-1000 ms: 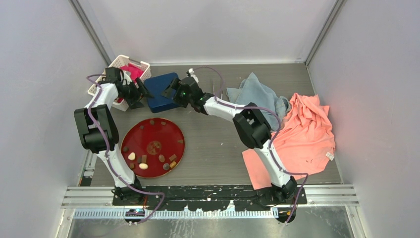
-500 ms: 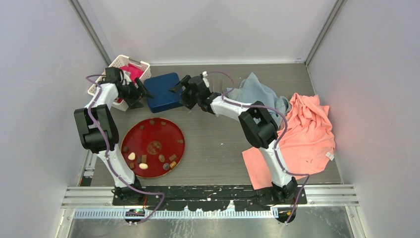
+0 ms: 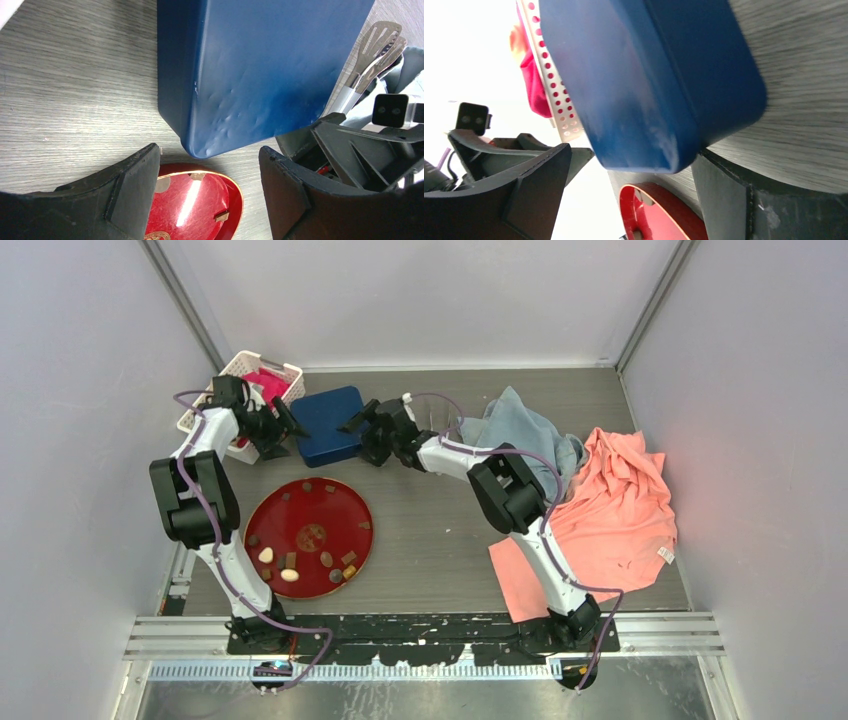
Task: Pack the chocolate
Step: Close the box lid on the packing box.
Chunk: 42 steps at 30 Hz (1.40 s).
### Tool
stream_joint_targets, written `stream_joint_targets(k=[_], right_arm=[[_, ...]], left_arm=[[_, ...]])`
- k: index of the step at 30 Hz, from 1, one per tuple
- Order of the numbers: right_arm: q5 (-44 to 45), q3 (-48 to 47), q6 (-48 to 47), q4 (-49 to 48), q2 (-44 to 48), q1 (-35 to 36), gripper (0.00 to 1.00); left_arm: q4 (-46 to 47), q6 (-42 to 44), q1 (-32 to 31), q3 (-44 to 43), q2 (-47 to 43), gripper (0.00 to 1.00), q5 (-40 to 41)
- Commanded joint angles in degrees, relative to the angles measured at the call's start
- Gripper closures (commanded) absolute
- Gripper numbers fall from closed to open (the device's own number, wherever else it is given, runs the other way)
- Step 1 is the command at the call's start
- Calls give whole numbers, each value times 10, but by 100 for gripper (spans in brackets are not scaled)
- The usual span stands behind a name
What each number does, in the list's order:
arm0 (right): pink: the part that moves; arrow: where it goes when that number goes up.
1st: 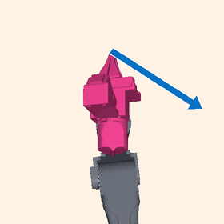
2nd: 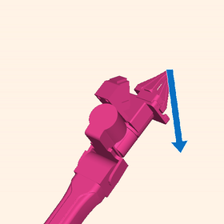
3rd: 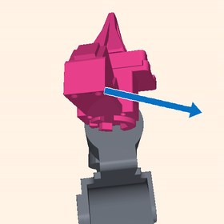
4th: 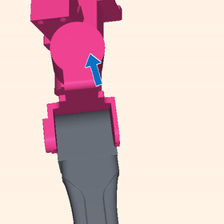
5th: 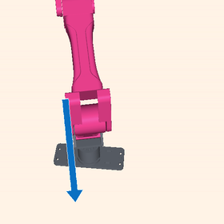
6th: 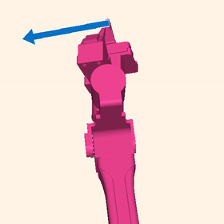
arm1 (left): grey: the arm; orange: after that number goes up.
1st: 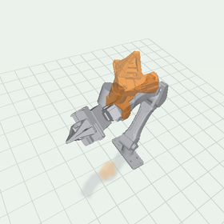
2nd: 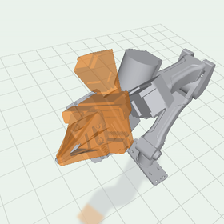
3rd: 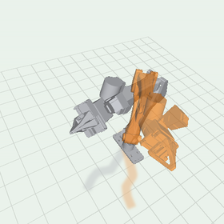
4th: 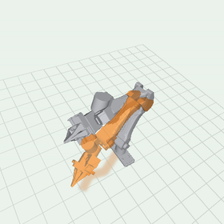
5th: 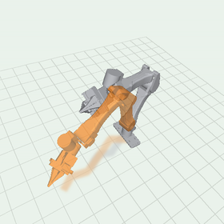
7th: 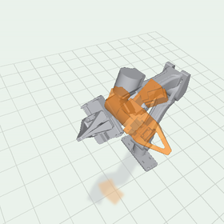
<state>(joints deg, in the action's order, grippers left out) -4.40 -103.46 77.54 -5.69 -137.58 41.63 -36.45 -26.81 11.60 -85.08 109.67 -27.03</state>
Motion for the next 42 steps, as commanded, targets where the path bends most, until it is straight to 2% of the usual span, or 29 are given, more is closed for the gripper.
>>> stream_joint_targets(k=[1, 20, 42], right_arm=[[-11, -35, 7, -53, 15, 2, 6], [-27, -39, -7, -83, 32, 1, 7], [-37, -25, -10, -98, 52, -1, 9]], left_arm=[[16, 0, 0, -22, -19, 27, -6], [21, -2, 1, -19, -12, 27, -23], [21, -4, -2, -13, 48, 28, -9]])
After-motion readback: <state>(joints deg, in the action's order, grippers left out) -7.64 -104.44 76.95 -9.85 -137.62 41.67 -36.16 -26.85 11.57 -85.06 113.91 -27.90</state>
